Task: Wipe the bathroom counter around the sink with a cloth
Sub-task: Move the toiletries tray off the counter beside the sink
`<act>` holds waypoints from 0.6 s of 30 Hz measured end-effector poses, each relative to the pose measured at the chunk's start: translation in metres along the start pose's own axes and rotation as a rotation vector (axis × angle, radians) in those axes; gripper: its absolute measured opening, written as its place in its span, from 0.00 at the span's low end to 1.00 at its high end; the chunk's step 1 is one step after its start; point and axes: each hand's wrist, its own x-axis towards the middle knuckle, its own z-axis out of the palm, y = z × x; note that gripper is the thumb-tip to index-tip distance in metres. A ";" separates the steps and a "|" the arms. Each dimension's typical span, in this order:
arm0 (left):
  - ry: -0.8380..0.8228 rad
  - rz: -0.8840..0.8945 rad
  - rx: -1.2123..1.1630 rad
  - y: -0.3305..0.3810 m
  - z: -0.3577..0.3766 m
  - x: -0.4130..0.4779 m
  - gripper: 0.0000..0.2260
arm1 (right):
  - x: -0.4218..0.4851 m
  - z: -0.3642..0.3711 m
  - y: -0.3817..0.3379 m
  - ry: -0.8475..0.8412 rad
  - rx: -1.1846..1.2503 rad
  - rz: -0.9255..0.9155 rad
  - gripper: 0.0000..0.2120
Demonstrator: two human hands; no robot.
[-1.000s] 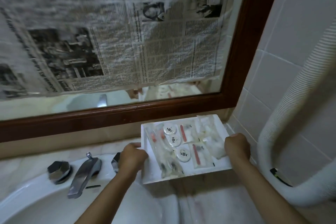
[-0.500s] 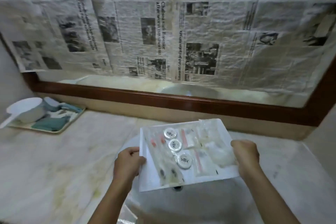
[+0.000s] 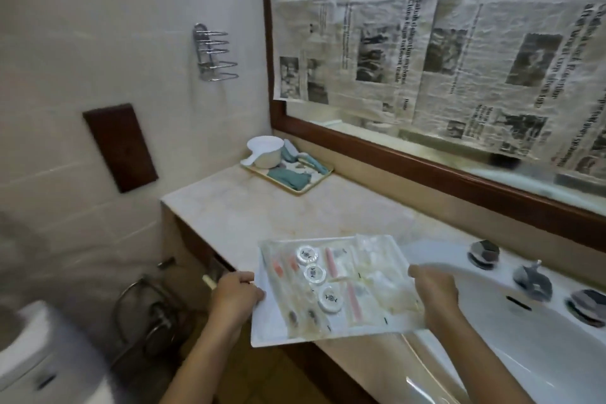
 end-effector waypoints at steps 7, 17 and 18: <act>0.103 -0.082 -0.017 -0.018 -0.069 0.076 0.08 | 0.021 0.128 -0.039 -0.153 -0.146 -0.126 0.09; 0.290 -0.229 -0.098 -0.018 -0.125 0.205 0.12 | 0.080 0.324 -0.099 -0.397 -0.301 -0.229 0.15; 0.307 -0.239 -0.103 -0.018 -0.129 0.217 0.12 | 0.085 0.340 -0.104 -0.418 -0.321 -0.242 0.16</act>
